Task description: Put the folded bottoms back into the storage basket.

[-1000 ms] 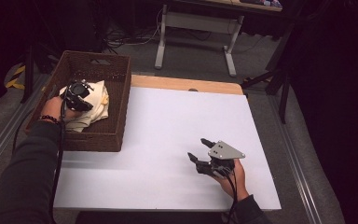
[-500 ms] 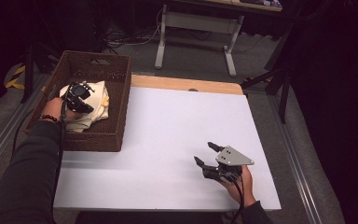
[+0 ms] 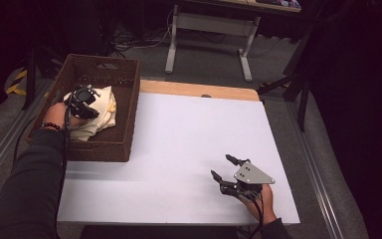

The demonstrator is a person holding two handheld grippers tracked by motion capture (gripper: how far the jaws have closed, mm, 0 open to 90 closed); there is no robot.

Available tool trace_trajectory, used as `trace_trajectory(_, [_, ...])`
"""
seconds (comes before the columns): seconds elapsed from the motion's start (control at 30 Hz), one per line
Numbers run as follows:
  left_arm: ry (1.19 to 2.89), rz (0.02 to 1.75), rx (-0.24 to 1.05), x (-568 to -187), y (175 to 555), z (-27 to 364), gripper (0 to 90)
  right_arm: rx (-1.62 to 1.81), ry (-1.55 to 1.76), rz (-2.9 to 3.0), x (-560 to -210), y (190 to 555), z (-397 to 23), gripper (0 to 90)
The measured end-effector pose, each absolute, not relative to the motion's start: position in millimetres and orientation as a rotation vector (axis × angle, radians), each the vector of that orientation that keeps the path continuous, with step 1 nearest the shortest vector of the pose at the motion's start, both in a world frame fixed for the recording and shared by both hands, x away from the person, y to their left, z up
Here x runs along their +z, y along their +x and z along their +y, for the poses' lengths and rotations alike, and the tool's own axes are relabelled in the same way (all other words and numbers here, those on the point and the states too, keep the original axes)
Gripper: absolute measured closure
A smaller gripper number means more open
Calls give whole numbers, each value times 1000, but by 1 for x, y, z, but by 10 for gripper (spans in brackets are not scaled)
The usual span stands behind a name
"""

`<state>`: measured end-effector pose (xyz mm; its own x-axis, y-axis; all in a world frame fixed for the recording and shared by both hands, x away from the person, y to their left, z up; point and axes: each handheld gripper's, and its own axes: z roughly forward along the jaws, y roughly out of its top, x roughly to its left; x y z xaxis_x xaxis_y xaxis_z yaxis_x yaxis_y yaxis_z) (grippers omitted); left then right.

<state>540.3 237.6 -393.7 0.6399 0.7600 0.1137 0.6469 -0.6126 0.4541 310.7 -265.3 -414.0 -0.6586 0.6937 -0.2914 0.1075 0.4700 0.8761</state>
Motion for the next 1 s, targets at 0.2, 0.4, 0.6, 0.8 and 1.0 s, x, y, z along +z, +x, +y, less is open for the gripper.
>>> trace_trajectory(0.2, [2439,1088,461,-387,537,241,819,1222,628,2064,-415,306,-264,266])
trace_trajectory(0.4, [2388,1094,502,-381,533,244,758,1240,685,2054,-419,309,-264,171])
trace_trajectory(0.6, [2353,1083,515,-375,529,246,654,1248,704,2038,-422,309,-264,111])
trace_trajectory(0.8, [2304,1078,537,-370,524,247,517,1256,702,2033,-423,308,-264,124])
trace_trajectory(1.0, [2261,1073,565,-365,520,247,343,1255,704,2048,-425,309,-264,124])
